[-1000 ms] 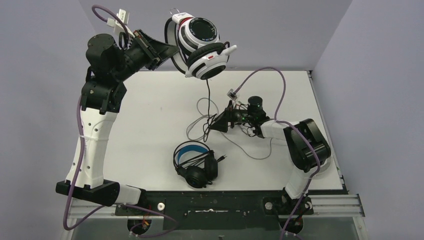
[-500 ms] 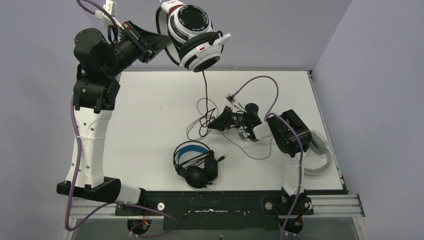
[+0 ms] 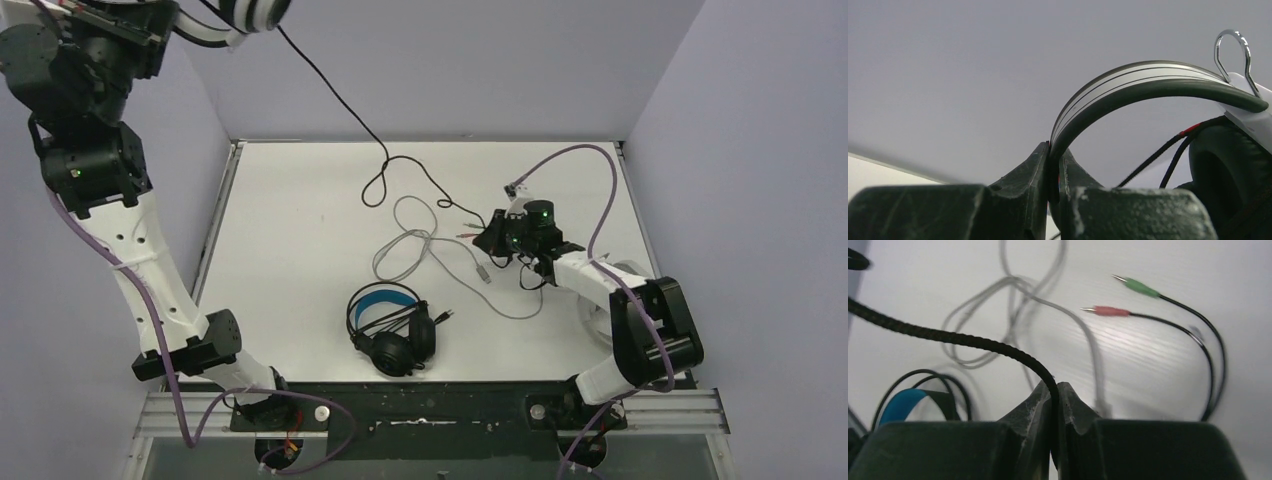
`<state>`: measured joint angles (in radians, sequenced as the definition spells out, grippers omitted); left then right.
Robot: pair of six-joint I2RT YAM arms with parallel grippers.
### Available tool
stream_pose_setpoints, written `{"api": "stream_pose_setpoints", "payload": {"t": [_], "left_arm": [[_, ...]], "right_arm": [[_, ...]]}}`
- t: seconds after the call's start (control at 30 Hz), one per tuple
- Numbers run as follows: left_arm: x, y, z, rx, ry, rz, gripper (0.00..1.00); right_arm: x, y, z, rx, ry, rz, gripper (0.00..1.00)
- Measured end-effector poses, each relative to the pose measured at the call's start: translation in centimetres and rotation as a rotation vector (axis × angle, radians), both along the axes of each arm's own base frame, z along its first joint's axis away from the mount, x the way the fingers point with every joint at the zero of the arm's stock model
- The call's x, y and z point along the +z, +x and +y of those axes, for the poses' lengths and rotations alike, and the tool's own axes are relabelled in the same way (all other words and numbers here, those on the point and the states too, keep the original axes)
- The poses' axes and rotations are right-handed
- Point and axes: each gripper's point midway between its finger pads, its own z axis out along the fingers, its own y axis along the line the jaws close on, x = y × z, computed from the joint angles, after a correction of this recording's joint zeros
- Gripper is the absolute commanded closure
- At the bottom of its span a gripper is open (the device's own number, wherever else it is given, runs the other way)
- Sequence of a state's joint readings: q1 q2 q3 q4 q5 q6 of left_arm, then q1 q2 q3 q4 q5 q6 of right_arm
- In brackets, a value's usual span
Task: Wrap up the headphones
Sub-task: Wrap the headphones cable around the headphones.
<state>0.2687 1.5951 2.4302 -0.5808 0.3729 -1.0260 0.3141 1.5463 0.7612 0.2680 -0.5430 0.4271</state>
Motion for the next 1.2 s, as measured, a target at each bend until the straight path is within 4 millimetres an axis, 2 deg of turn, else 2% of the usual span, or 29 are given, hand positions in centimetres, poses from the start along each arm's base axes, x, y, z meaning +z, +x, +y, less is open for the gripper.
{"api": "stream_pose_setpoints", "payload": {"t": [0.07, 0.17, 0.3, 0.37, 0.43, 0.47, 0.57, 0.63, 0.73, 0.87, 1.07, 1.13, 1.2], "left_arm": [[0.5, -0.2, 2.7, 0.070, -0.038, -0.008, 1.00], [0.8, -0.4, 5.3, 0.142, -0.082, -0.011, 1.00], [0.6, -0.9, 8.2, 0.218, -0.111, -0.005, 1.00], [0.3, -1.3, 9.7, 0.262, -0.120, 0.006, 1.00], [0.0, -1.7, 11.5, 0.312, -0.136, 0.014, 1.00], [0.0, -1.9, 12.2, 0.331, -0.142, 0.014, 1.00], [-0.2, -2.1, 12.9, 0.350, -0.163, 0.020, 1.00], [-0.7, -2.0, 12.4, 0.332, -0.174, 0.032, 1.00], [-2.0, -1.3, 10.7, 0.268, -0.178, 0.062, 1.00], [-3.7, 0.0, 7.4, 0.167, -0.183, 0.109, 1.00], [-4.9, 1.2, 1.5, 0.009, -0.146, 0.147, 1.00], [-5.1, 1.1, -0.3, -0.036, -0.132, 0.151, 1.00], [-5.4, 0.7, -1.8, -0.071, -0.122, 0.158, 1.00]], "right_arm": [[-1.2, -0.2, -3.1, -0.121, -0.089, 0.068, 1.00], [-4.8, -1.4, -8.5, -0.316, -0.222, 0.234, 1.00], [-8.7, -5.3, -14.7, -0.543, -0.374, 0.420, 1.00], [-8.5, -6.3, -16.2, -0.614, -0.411, 0.438, 1.00], [-7.9, -6.4, -16.8, -0.644, -0.425, 0.424, 1.00], [-7.7, -6.3, -17.0, -0.649, -0.431, 0.418, 0.97], [-7.4, -6.1, -16.9, -0.625, -0.452, 0.408, 0.74], [-6.7, -5.6, -16.2, -0.569, -0.476, 0.382, 0.60], [-5.2, -4.7, -13.7, -0.442, -0.497, 0.308, 0.45], [-3.3, -3.7, -10.3, -0.281, -0.512, 0.217, 0.30], [-1.1, -2.1, -7.1, -0.118, -0.506, 0.130, 0.10], [0.2, -1.9, -5.1, -0.047, -0.478, 0.078, 0.08], [2.1, -1.8, -2.2, 0.038, -0.437, 0.012, 0.06]]}}
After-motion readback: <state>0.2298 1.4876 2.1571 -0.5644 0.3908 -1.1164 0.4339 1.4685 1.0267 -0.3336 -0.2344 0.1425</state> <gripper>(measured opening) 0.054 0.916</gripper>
